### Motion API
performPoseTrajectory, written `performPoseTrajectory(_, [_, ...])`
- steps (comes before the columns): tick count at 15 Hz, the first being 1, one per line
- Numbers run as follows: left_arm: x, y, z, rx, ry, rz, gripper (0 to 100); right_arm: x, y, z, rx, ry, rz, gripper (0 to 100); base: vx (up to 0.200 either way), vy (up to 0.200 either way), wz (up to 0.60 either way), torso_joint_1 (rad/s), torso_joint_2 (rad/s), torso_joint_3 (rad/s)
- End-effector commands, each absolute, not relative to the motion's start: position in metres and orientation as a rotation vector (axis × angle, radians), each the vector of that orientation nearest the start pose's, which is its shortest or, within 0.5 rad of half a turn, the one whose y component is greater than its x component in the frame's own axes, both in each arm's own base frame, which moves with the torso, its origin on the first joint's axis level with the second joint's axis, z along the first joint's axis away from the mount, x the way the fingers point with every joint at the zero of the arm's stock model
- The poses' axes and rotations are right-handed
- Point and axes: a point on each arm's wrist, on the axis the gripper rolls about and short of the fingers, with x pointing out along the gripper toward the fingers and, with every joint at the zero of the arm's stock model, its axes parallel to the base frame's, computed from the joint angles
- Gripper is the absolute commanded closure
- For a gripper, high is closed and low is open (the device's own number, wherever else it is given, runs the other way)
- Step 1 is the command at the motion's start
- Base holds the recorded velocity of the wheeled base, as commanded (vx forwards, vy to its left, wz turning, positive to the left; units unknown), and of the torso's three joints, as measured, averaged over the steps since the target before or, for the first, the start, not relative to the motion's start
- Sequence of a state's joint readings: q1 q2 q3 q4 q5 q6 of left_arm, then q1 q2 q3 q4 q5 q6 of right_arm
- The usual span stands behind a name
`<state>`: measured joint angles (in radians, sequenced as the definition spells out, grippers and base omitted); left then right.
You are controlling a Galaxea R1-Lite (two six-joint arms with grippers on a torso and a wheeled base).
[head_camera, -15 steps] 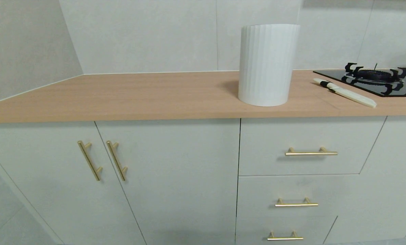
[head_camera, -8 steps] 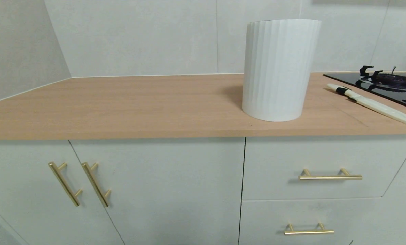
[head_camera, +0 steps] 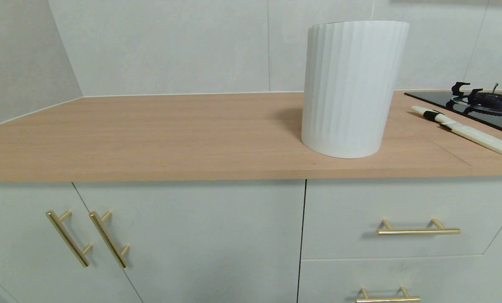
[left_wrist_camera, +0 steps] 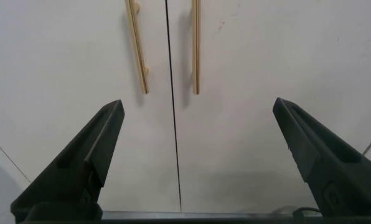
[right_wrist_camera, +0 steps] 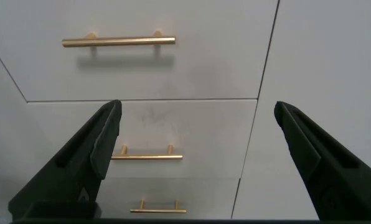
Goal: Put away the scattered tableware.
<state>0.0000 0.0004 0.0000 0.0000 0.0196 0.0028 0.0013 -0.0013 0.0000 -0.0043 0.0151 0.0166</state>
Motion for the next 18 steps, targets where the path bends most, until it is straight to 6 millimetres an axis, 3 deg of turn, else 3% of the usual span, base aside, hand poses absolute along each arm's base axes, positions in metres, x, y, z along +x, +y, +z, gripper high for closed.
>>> performPoseTrajectory(1, [-0.0228,0.0004,0.0755,0.003,0.000,0.020,0,-0.0228,0.0003,0.0760,0.017,-0.004,0.017,0,0.000,0.000,0.00,0.000,0.00,0.000])
performPoseTrajectory(10, [-0.0228,0.0004,0.0755,0.003,0.000,0.020,0,-0.0228,0.0003,0.0760,0.018,-0.004,0.017,0,0.000,-0.200,0.00,0.001,0.00,0.005])
performPoseTrajectory(18, [-0.0228,0.0004,0.0755,0.002,0.000,0.020,0,-0.0228,0.0003,0.0760,0.012,-0.004,0.017,0,0.000,0.000,0.00,0.000,0.00,0.000])
